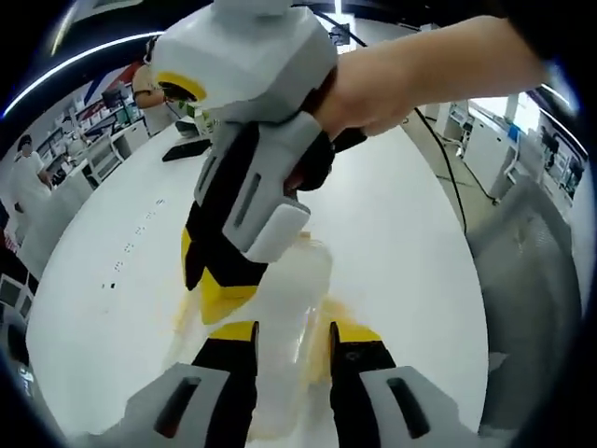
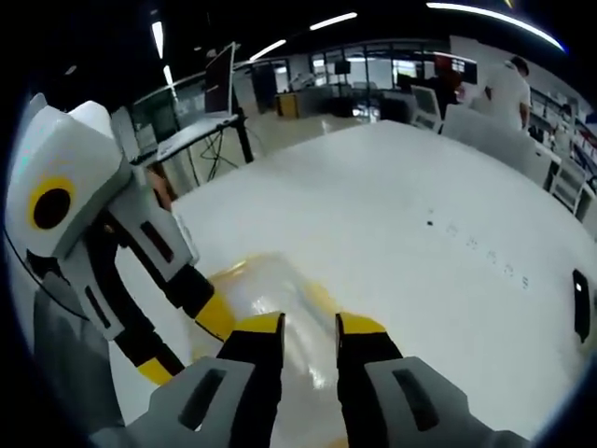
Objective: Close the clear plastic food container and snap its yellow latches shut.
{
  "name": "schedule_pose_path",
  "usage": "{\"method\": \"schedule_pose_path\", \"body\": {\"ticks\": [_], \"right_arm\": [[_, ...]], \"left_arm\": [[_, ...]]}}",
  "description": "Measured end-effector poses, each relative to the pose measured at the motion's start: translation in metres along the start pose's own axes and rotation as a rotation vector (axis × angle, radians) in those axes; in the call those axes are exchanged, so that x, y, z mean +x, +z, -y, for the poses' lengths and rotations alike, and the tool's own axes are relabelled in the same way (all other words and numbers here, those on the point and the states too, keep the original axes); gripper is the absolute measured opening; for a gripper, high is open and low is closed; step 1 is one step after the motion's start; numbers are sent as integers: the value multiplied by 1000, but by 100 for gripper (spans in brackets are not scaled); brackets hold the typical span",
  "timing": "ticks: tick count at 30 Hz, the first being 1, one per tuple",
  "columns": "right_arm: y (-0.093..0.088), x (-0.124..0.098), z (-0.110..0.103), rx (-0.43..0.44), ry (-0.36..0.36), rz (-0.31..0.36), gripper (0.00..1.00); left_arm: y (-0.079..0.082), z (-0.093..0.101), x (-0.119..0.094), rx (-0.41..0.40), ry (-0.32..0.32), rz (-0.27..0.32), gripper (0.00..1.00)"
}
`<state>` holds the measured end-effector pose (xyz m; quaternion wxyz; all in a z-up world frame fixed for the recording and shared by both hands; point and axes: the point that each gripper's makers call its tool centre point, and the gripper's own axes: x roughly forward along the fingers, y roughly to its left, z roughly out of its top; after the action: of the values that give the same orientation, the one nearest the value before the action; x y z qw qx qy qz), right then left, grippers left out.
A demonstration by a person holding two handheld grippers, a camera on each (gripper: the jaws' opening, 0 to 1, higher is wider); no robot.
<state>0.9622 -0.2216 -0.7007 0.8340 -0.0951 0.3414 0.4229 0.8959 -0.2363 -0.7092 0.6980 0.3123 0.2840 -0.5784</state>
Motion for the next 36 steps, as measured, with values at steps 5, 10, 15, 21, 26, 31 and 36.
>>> {"method": "schedule_pose_path", "body": {"ticks": [5,10,15,21,26,31,36], "right_arm": [[1,1,2,-9,0,-9,20],[1,1,4,-22,3,-22,21],[1,1,5,-39,13,-34,23],[-3,2,5,-63,33,-58,24],[-4,3,6,-92,58,-84,25],[-6,7,6,-145,103,-127,26],[-4,11,3,-159,161,-153,26]], "left_arm": [[-2,-1,0,41,15,-12,24],[-2,-3,2,77,35,-25,25],[-2,-2,4,110,49,-31,26],[-2,-1,5,155,62,-44,26],[-2,-1,5,171,67,-44,26],[-2,-2,6,191,70,-50,27],[-3,-2,6,215,76,-56,27]]}}
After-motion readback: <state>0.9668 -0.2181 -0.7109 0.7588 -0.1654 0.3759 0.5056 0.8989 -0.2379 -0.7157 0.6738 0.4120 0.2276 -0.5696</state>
